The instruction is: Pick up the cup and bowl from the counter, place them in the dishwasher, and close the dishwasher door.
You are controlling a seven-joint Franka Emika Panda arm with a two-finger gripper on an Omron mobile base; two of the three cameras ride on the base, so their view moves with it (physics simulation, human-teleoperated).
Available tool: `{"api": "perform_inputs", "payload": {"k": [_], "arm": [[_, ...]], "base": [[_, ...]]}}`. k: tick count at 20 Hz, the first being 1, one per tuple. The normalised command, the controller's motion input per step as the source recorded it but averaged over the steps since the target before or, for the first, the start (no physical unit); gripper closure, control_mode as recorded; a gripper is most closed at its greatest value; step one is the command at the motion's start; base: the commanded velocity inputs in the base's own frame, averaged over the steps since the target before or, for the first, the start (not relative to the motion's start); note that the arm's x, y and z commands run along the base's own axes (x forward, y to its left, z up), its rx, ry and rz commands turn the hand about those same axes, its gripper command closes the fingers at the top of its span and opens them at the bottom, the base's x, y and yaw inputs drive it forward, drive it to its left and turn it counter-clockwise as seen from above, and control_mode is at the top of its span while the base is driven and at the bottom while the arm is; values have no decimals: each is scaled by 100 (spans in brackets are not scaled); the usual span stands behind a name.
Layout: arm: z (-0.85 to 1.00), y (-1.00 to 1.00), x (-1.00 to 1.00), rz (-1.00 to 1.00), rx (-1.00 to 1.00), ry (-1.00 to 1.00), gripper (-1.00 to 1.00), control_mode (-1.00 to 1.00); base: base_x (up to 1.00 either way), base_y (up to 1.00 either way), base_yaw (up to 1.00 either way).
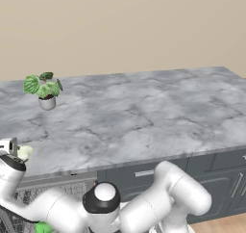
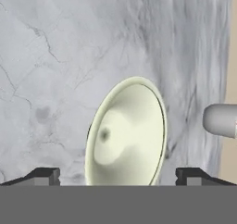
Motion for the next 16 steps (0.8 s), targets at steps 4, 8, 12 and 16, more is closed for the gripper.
{"api": "perform_inputs", "payload": {"k": [4,8,12,16], "arm": [[-36,8,29,-1,0,0,100,-100],[-39,20,13,0,0,0,100,-100],[-26,9,14,-1,0,0,100,-100],[-21,1,2,-1,1,0,100,-100]], "base": [[0,0,0],[0,0,0],[0,0,0],[0,0,0]]}}
